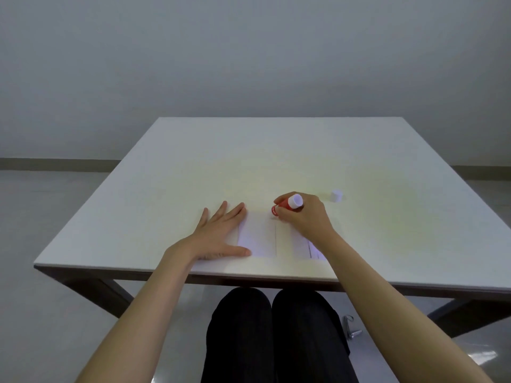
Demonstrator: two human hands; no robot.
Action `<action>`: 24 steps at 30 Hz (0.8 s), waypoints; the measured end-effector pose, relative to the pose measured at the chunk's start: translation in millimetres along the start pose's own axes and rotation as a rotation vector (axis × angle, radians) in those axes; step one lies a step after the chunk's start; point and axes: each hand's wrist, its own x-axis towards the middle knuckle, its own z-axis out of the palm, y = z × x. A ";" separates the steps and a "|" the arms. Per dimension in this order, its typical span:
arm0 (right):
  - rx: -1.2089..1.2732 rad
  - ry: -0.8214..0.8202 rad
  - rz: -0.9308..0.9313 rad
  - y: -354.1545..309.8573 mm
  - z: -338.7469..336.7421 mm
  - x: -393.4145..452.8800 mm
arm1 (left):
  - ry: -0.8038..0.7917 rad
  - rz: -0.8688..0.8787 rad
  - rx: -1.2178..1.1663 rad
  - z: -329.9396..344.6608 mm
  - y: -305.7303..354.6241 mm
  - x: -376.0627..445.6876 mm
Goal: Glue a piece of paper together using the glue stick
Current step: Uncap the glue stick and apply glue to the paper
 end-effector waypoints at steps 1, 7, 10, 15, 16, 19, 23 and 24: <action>-0.026 -0.023 -0.027 1.0 5.0 -4.5 | -0.003 0.000 0.005 -0.1 0.4 -0.2; 0.029 -0.201 -0.068 -1.8 26.4 -21.7 | 0.000 -0.005 -0.022 -1.8 4.6 -3.9; 0.007 -0.103 -0.033 -5.6 26.4 -11.7 | -0.007 -0.007 0.010 -1.7 5.6 -3.5; -0.048 -0.087 -0.039 -8.3 28.6 -16.1 | -0.001 -0.007 0.000 -1.2 5.0 -3.5; -0.028 -0.144 -0.037 -8.2 29.5 -21.9 | 0.002 -0.003 -0.012 -0.9 4.3 -3.8; 0.151 -0.155 -0.041 -8.6 25.1 -32.2 | -0.007 0.002 -0.031 -1.4 3.6 -3.1; 0.946 -0.003 0.225 -19.2 7.9 -34.6 | -0.040 -0.045 -0.215 -9.2 2.4 -7.1; 1.133 0.047 0.327 -21.2 4.5 -36.3 | -0.003 -0.073 -0.348 -11.2 3.2 -9.2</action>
